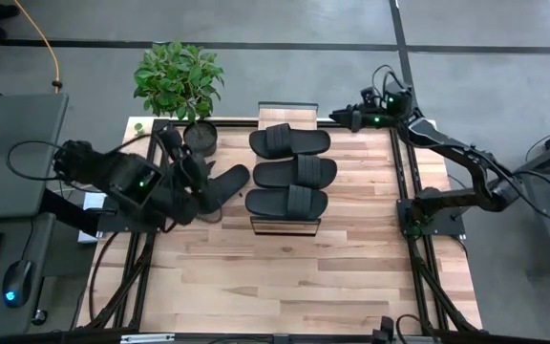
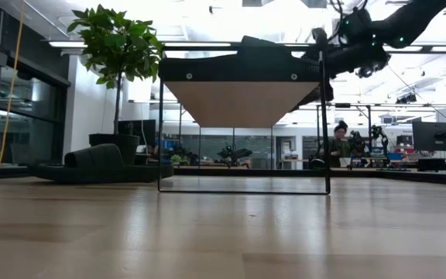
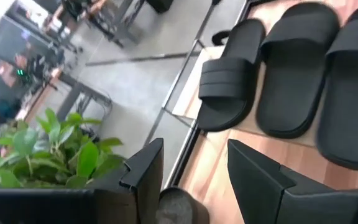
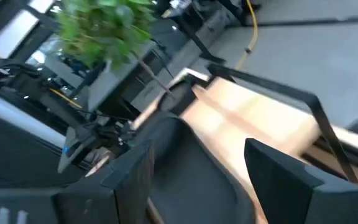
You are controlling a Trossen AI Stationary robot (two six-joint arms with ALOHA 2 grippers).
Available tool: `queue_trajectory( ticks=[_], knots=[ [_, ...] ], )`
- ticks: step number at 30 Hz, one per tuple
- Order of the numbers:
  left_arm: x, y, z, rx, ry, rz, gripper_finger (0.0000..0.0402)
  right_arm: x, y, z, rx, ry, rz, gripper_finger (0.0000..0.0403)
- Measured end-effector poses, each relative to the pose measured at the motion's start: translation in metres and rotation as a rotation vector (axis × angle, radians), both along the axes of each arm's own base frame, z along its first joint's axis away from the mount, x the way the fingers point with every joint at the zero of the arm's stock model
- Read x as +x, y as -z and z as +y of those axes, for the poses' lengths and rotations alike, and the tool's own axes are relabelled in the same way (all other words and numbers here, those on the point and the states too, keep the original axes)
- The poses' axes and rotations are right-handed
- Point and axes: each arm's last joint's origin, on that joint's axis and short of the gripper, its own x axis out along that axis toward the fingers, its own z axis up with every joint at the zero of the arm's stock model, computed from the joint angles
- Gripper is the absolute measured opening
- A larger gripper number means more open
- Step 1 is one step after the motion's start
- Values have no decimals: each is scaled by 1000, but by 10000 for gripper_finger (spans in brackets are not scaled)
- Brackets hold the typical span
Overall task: Pick and place slides into the shelf
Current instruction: Put the black slipper on the shelf
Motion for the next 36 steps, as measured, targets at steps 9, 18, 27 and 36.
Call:
queue_trajectory(
  ticks=[9, 18, 27, 36],
  knots=[
    [-7, -1, 24, -41, -44, -2, 161, 6, -24, 26, -107, -82, -74, 238],
    [-21, 46, 43, -149, 119, -72, 161, 19, -36, 50, -213, -155, -112, 238],
    [-44, 96, 58, -137, 167, -159, 161, 40, -36, 79, -236, -275, -118, 238],
    [-43, 135, 58, -83, 147, -27, 161, 59, -35, 112, -273, -334, -110, 238]
  ],
)
